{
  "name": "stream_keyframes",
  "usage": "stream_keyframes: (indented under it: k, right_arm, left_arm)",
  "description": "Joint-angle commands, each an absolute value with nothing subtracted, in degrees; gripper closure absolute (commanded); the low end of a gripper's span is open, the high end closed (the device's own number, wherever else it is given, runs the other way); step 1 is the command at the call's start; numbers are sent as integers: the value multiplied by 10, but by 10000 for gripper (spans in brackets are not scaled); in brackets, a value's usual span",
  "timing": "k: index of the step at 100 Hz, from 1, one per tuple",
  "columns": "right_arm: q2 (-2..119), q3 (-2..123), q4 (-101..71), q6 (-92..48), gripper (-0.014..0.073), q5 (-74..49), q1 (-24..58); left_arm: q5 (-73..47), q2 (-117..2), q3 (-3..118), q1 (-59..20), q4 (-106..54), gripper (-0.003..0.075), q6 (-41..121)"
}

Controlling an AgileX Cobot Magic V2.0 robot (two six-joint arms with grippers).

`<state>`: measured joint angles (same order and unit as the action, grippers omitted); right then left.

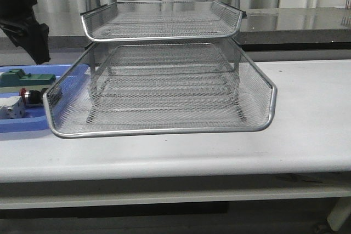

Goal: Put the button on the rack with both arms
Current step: 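Move the left gripper over the blue tray to the red button, then grasp the red-capped button with the left gripper and lift it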

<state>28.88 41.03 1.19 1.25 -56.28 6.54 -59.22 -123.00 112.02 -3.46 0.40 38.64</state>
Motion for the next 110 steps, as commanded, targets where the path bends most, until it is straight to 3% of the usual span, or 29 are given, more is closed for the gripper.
stream_keyframes:
  k: [1, 99, 110]
  right_arm:
    - [291, 425, 18, 12, 662, -530, 62]
    - [291, 425, 18, 12, 662, -530, 62]
    - [291, 425, 18, 12, 662, -530, 62]
  left_arm:
    - [-580, -1218, 1156, -36, 0, 119, 390]
    - [-562, -1327, 1177, -36, -10, 120, 431]
    - [-562, -1327, 1177, -36, -10, 160, 431]
